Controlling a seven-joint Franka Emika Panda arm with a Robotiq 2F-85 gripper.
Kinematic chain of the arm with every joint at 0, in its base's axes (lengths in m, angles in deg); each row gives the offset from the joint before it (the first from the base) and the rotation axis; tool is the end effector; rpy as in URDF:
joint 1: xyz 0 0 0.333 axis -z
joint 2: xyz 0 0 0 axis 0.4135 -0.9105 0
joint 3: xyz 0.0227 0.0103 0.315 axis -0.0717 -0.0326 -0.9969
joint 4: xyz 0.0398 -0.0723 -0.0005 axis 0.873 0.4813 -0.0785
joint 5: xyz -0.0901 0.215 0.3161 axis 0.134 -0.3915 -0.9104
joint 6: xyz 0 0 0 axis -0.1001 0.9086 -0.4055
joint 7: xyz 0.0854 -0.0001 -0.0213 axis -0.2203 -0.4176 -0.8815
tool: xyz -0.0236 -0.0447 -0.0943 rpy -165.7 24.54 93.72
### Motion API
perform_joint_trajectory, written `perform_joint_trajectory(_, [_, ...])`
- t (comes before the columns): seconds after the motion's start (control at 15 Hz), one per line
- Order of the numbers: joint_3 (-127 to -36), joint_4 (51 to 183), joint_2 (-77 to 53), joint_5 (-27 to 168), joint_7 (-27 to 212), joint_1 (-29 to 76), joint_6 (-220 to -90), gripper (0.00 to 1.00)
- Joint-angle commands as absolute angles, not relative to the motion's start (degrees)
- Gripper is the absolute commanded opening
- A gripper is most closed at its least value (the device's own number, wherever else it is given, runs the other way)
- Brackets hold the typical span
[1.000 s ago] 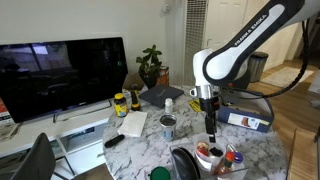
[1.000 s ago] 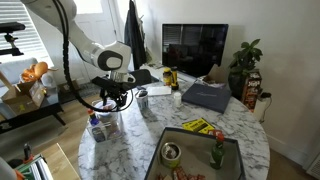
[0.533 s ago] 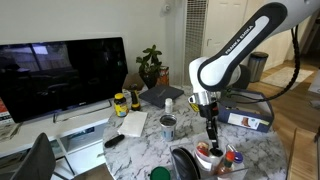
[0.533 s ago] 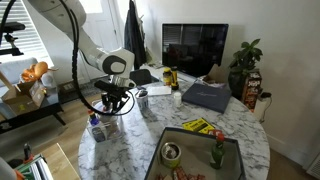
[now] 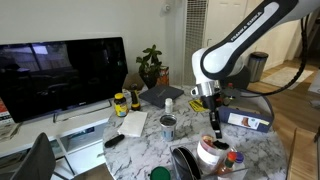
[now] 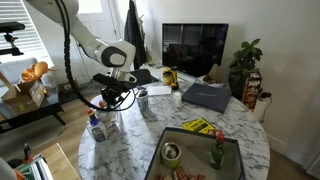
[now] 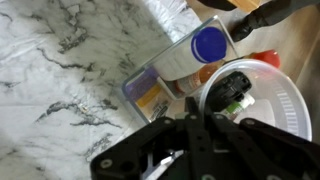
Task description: Move the container forward
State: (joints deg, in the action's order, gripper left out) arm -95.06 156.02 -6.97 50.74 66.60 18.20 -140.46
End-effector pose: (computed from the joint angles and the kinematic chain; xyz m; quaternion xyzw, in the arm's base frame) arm 0.4588 0.1454 0.2386 -0.9480 -0.2142 0.1929 0.1349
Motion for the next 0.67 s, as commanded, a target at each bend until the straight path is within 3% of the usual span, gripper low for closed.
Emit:
perform_joint_trajectory(0.0, [-95.0, 161.4, 6.4, 47.3, 62.9, 20.1, -131.5, 0.01])
perform_joint_trajectory(0.27, [-92.0, 162.6, 18.6, 43.1, 66.4, 19.6, -128.7, 0.01])
perform_joint_trajectory(0.6, [-89.9, 159.0, 18.6, 43.7, 70.2, 18.8, -132.0, 0.01])
